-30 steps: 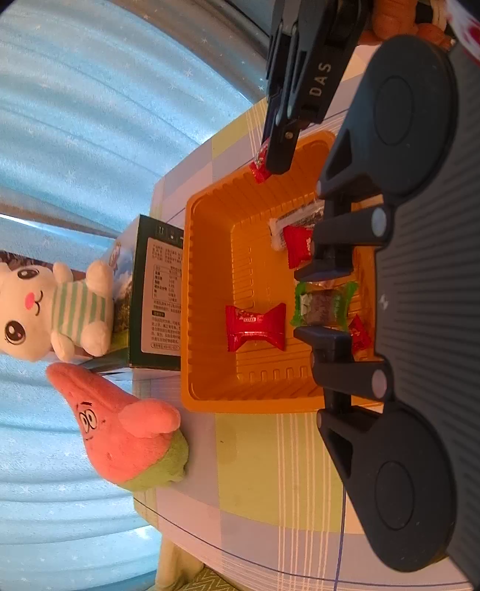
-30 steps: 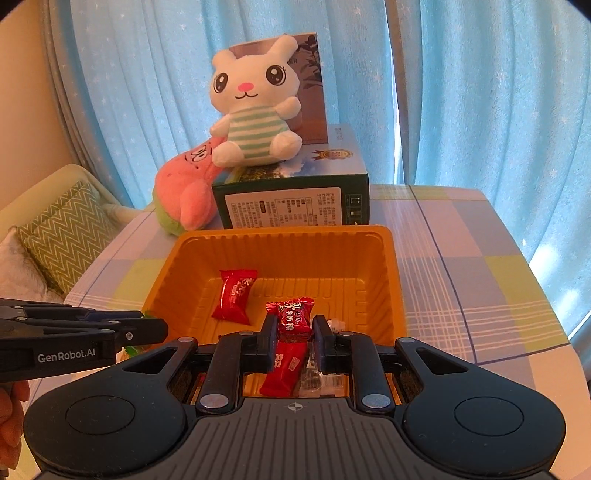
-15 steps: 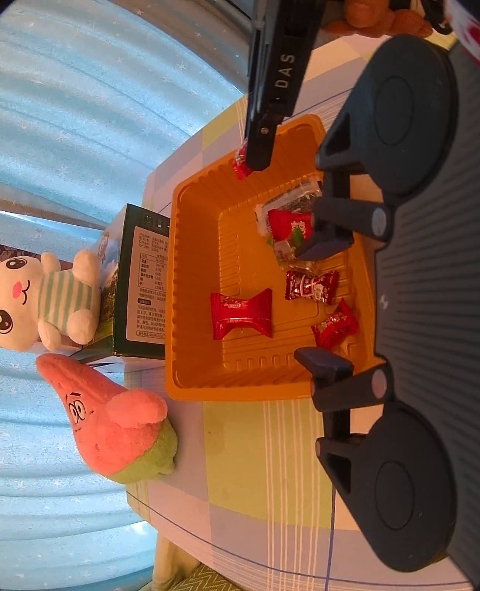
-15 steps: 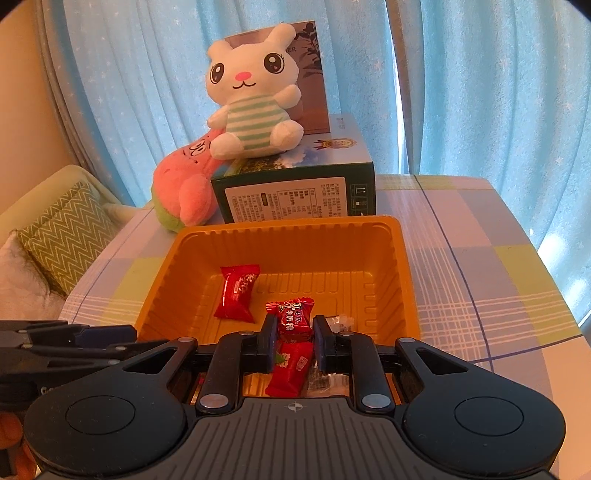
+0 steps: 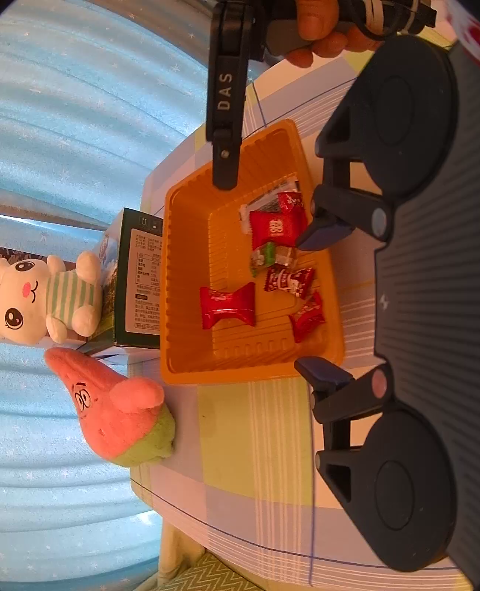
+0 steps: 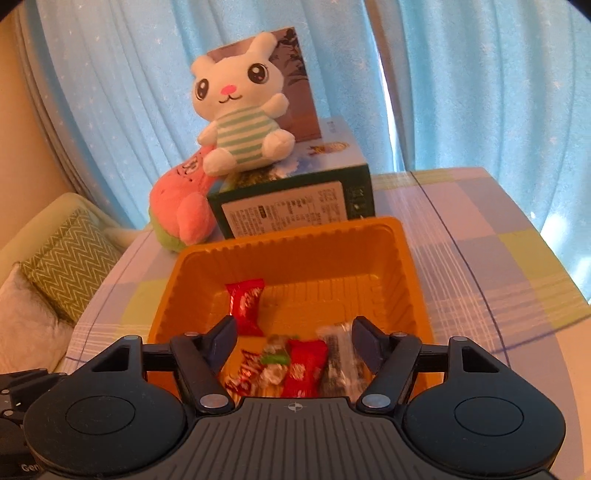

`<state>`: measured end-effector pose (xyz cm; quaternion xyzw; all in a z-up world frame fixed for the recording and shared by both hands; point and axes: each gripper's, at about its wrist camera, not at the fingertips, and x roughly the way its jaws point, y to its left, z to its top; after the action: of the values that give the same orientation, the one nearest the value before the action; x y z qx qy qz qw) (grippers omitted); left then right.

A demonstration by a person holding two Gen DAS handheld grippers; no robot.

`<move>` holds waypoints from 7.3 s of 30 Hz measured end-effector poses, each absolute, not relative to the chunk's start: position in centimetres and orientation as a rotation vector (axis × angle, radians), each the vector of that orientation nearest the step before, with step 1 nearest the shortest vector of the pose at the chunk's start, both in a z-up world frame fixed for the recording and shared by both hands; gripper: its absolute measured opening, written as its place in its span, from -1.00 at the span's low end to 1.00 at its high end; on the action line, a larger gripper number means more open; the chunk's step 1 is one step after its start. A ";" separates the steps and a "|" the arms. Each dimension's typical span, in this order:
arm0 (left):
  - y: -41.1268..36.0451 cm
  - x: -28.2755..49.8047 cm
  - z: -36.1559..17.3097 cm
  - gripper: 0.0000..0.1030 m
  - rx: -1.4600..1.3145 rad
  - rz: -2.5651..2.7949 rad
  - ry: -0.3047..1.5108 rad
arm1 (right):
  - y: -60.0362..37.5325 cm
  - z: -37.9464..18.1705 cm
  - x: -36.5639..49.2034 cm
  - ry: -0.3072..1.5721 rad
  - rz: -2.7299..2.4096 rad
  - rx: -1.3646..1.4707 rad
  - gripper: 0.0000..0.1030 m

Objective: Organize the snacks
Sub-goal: 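Withdraw both open tools from the tray toward the last two packets, then grasp the clear green-edged packet with the left tool while the right tool grasps the yellow packet, then lift both held packets and carry them toward the orange tray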

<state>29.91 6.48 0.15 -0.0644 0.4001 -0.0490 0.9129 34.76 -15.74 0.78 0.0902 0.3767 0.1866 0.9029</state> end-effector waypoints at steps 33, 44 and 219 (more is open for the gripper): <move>2.3 7.9 3.1 0.33 -0.184 -0.067 0.803 | -25.1 1.2 7.8 0.863 0.230 0.273 0.33; 1.3 6.1 2.0 0.35 -0.164 -0.092 0.842 | -25.9 0.5 5.8 0.878 0.220 0.277 0.33; 1.6 17.4 4.4 -0.57 -0.151 -0.190 0.789 | -19.3 3.9 17.4 0.688 0.396 0.024 -0.58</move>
<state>17.37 1.59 4.39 -0.0735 0.3833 -0.0922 0.9161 17.35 -19.32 3.89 0.0116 0.3352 0.1929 0.9221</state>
